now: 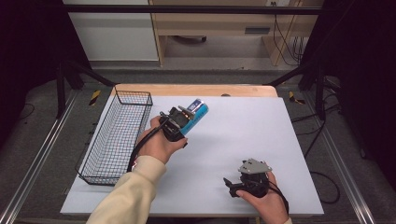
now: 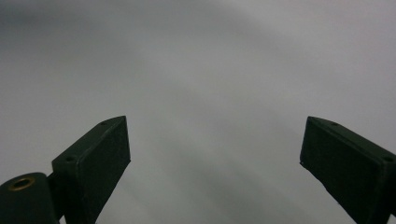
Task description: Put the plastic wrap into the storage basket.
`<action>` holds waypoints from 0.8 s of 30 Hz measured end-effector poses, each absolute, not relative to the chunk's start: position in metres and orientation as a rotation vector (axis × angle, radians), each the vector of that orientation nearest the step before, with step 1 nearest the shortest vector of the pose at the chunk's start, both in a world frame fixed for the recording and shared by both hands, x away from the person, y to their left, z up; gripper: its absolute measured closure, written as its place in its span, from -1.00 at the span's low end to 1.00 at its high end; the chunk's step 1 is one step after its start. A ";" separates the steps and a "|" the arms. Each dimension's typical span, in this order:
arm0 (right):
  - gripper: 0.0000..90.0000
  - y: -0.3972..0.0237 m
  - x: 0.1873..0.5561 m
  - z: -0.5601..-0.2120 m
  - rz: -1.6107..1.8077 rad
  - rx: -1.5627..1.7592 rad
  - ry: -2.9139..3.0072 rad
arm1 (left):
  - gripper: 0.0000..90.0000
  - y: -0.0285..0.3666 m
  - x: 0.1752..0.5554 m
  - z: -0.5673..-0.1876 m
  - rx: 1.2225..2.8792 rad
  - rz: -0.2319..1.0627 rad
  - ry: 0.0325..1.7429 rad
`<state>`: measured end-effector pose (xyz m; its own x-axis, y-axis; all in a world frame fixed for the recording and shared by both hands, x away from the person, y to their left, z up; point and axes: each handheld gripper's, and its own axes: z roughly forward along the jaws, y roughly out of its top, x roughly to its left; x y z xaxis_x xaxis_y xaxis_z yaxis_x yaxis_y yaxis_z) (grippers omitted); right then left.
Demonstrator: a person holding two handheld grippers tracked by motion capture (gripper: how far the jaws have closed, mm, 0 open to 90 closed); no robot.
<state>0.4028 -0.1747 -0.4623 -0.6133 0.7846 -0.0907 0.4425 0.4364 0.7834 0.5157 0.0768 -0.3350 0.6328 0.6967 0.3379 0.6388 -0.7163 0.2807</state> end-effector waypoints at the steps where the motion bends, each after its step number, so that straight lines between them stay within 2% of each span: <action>1: -0.80 -0.175 0.403 -0.462 1.033 1.031 2.247 | -0.29 0.077 0.515 -0.332 2.710 0.654 1.120; 24: -0.81 -0.179 0.404 -0.460 1.051 1.043 2.230 | -0.29 0.113 0.504 -0.295 2.673 0.718 1.198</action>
